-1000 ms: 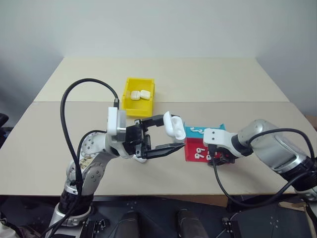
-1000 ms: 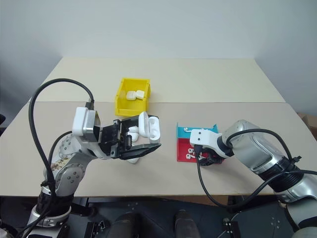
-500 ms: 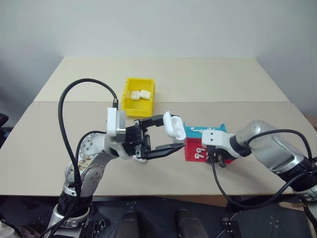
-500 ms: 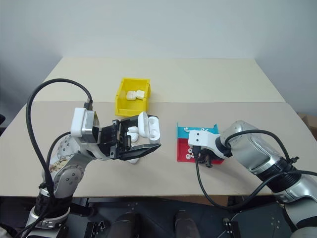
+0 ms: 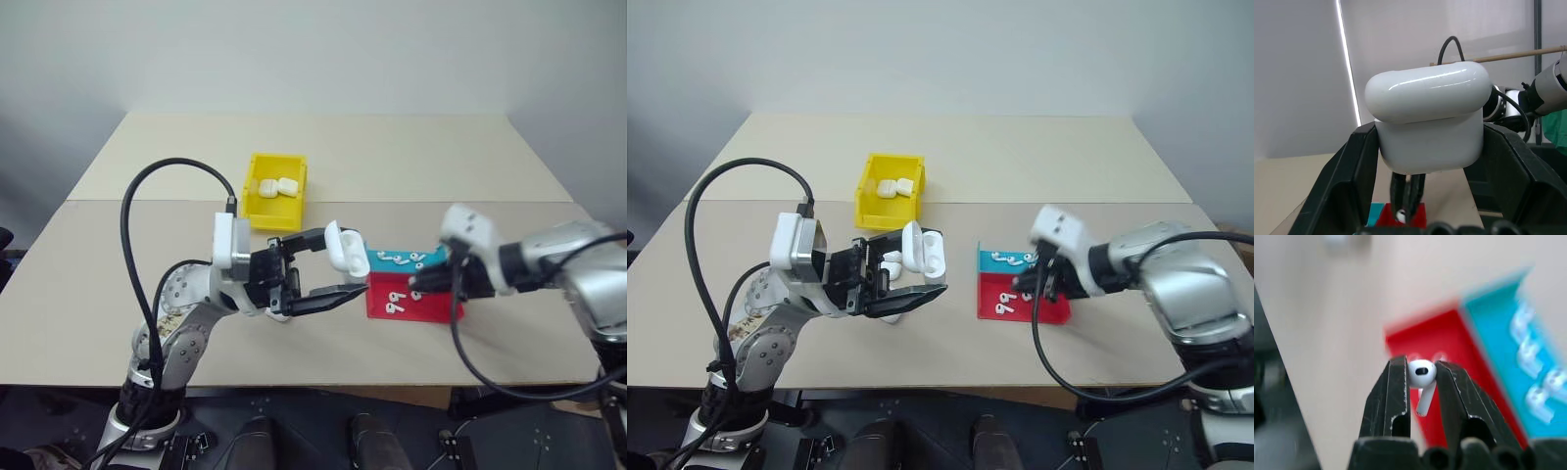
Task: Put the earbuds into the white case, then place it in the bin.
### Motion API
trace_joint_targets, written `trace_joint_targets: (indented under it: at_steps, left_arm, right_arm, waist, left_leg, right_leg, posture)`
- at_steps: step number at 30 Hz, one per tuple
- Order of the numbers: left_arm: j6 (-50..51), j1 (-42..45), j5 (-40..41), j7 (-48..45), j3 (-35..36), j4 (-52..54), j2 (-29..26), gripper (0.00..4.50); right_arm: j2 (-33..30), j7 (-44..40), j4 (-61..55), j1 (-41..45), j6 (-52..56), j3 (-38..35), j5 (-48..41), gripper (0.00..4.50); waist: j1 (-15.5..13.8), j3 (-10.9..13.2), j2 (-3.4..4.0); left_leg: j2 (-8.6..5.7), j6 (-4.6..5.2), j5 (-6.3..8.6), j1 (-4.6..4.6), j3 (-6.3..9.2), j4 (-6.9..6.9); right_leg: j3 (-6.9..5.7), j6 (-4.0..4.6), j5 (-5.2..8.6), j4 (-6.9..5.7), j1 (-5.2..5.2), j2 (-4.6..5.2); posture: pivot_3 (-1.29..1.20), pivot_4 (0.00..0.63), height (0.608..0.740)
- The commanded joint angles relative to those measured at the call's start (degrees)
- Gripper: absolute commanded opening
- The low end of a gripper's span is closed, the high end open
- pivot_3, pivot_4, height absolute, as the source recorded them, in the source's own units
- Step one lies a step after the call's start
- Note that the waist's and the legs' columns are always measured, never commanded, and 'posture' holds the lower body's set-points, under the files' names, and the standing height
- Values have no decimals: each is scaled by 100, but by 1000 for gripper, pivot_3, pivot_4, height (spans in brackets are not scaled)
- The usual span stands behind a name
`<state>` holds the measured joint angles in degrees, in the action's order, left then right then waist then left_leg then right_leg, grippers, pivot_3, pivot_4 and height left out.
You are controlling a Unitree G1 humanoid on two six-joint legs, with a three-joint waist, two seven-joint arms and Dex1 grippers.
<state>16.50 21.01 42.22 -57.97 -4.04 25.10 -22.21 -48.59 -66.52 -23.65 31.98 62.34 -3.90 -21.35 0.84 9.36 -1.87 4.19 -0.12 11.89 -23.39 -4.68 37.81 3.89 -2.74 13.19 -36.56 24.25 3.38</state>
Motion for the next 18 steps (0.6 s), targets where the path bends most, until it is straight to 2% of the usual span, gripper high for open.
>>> trace_joint_targets:
  at_steps: [1,5,10,13,18]
  left_arm:
    - [52,195,242,-88,17,-5,68,3086]
    - [59,399,266,-294,-65,-204,157,3086]
    - [31,675,216,-469,-99,-489,259,3086]
    - [12,764,173,-517,-119,-586,302,3086]
    - [-3,800,134,-549,-111,-626,325,3086]
  right_arm:
    - [813,598,-548,-193,-301,-1549,-834,621]
    - [1723,1458,-856,62,130,-2505,-1962,621]
    - [2404,2540,-1158,466,236,-2772,-3392,621]
    - [2498,3113,-1316,464,210,-2643,-4210,621]
    - [2320,3541,-1587,81,-74,-2259,-4841,621]
  waist:
    - [-4,1,-1]
    - [4,-1,2]
    - [34,-2,5]
    - [34,-2,5]
    - [33,-3,6]
  left_leg:
    - [0,0,0,0,4,-1]
    - [1,0,0,-4,8,1]
    - [1,0,0,-4,10,-2]
    - [1,0,0,-6,11,-5]
    - [2,1,0,-26,14,-9]
  right_leg:
    - [-3,-1,-1,2,-1,-2]
    - [-6,-3,-3,3,-2,-2]
    - [-6,8,-8,2,0,-3]
    - [-6,10,-8,3,0,-3]
    - [-10,22,-22,34,2,-1]
  posture:
    - [0,150,740]
    - [0,150,740]
    - [0,150,740]
    - [0,150,740]
    - [0,150,740]
